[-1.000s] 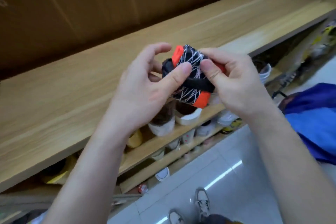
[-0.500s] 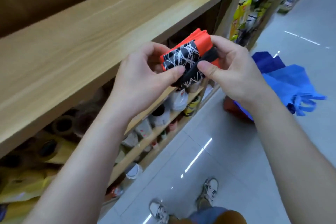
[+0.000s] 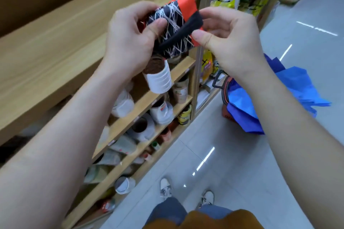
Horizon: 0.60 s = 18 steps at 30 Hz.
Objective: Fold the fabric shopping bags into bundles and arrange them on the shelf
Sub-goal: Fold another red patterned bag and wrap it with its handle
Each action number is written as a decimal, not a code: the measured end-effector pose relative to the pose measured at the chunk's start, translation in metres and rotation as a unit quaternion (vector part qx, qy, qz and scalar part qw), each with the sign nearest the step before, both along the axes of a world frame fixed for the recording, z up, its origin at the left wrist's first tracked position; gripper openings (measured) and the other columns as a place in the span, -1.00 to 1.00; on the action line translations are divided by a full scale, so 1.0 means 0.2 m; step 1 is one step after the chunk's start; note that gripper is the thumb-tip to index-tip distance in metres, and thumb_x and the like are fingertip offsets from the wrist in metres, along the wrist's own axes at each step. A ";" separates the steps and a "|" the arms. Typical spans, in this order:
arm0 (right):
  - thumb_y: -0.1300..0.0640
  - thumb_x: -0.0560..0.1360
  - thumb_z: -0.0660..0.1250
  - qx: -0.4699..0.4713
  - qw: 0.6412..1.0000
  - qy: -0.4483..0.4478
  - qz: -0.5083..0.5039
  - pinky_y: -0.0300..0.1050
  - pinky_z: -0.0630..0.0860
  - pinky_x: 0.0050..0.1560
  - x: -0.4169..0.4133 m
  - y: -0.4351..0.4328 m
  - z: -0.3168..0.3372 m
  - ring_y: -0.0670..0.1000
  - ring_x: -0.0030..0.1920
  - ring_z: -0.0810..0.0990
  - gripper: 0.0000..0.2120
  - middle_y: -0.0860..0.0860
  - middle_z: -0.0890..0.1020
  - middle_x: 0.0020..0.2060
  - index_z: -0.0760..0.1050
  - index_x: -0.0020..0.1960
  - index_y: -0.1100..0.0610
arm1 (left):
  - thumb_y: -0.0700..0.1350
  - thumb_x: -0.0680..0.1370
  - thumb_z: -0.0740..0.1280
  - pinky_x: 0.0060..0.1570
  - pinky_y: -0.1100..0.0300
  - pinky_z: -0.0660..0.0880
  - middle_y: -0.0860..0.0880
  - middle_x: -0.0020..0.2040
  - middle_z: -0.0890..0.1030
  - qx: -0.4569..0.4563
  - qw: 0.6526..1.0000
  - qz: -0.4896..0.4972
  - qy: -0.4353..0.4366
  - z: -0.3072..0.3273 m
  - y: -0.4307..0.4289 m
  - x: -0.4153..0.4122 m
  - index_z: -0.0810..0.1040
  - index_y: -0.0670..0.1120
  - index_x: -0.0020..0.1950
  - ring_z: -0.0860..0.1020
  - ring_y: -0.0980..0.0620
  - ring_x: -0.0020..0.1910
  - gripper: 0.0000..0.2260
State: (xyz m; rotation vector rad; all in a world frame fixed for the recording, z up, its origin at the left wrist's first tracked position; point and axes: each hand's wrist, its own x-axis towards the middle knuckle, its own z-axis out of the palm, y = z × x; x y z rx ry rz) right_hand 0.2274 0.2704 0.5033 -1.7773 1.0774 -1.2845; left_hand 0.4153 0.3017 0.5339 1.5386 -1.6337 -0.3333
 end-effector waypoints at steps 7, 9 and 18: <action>0.09 0.48 0.34 -0.054 0.992 0.065 -0.090 -0.15 0.56 0.01 0.15 -0.32 0.03 -0.13 -0.17 0.60 -0.73 -0.11 0.64 -0.17 0.60 0.17 0.06 | -0.16 0.63 0.28 -0.23 0.14 0.61 -0.08 -0.05 0.66 0.051 0.995 0.012 0.088 0.10 -0.45 0.13 0.60 -0.07 0.12 0.66 0.03 -0.16 -0.87; 0.11 0.50 0.32 -0.055 0.989 0.088 -0.101 -0.15 0.55 0.04 0.17 -0.41 0.02 -0.16 -0.17 0.56 -0.70 -0.11 0.62 -0.15 0.58 0.21 0.10 | -0.18 0.64 0.27 -0.13 0.11 0.65 -0.11 -0.02 0.66 0.084 0.990 0.004 0.116 0.11 -0.57 0.19 0.60 -0.10 0.13 0.68 0.01 -0.11 -0.86; 0.04 0.54 0.34 -0.008 0.969 0.235 -0.075 -0.15 0.41 0.19 0.34 -0.72 0.14 0.00 0.19 0.53 -0.58 -0.06 0.57 0.17 0.43 0.40 -0.08 | -0.11 0.52 0.46 -0.22 0.23 0.59 -0.12 0.01 0.66 0.112 0.983 0.023 0.141 0.09 -1.03 0.38 0.61 -0.15 0.11 0.65 0.03 -0.16 -0.79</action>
